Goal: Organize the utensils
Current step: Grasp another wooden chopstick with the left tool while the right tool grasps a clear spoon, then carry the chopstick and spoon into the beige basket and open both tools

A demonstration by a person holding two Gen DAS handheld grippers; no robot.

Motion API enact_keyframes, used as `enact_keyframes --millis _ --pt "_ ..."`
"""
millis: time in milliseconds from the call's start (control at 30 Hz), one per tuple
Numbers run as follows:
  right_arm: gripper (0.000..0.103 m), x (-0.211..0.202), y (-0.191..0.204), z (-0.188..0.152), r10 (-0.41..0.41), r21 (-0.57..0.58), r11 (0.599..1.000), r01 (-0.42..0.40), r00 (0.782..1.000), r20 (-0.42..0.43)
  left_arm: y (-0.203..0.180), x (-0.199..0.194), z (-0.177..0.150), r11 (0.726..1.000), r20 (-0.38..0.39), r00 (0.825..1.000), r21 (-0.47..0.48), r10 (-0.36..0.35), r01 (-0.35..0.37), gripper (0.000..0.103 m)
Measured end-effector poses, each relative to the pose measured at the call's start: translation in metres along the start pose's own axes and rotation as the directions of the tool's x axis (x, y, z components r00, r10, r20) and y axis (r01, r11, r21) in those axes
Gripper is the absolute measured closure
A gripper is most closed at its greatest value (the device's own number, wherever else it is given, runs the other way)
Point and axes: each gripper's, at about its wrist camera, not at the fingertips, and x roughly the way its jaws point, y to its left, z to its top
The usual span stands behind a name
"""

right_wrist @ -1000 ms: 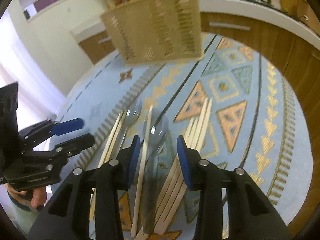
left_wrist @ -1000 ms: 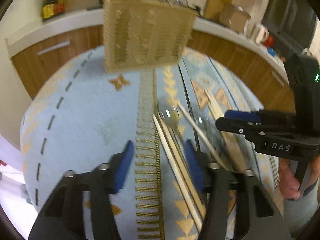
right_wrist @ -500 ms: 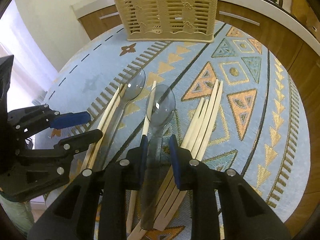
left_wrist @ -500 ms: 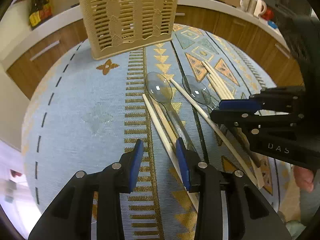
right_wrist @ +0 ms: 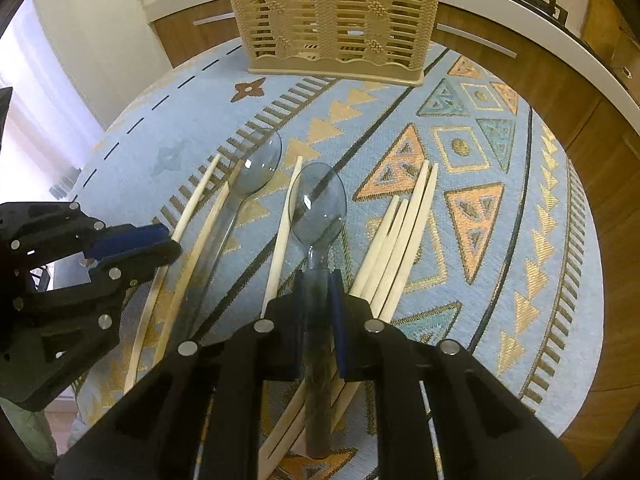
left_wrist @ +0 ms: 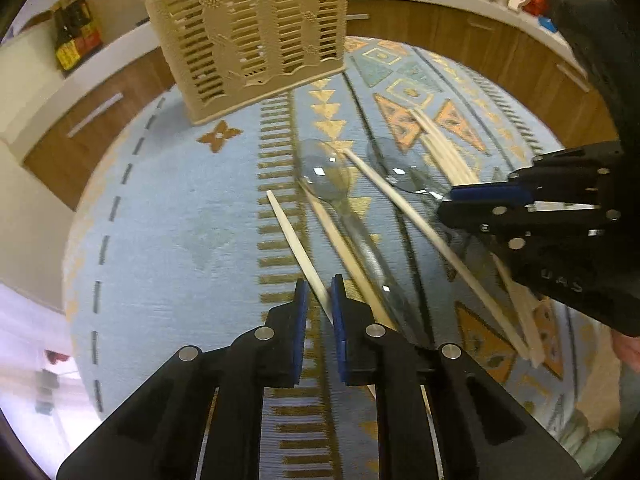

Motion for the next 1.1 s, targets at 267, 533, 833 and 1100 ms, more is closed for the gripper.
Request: enact_keyframes --millis 267,533,833,1100 --pt "0.093 0.005 -0.007 0.016 0.068 -0.016 0.997 -0.069 0.995 -0.079 -0.001 0.005 0.005 1.000 -0.039 0.999 0.007 0.001 0.000 0.088" --pt "0.092 0.011 0.004 0.025 0.032 -0.074 0.996 -0.043 0.989 -0.144 -0.010 0.005 0.002 0.998 -0.030 0.998 0.037 0.050 -0.049 0.094" --pt "0.092 0.018 0.006 0.034 0.054 -0.088 0.994 -0.070 0.983 -0.175 -0.004 0.004 0.001 1.000 -0.026 0.999 0.014 0.027 -0.026 0.097" --pt "0.093 0.005 0.008 0.028 0.075 -0.113 0.990 -0.081 0.995 -0.058 0.016 0.000 -0.002 0.993 0.039 0.997 -0.097 -0.066 0.069 0.099"
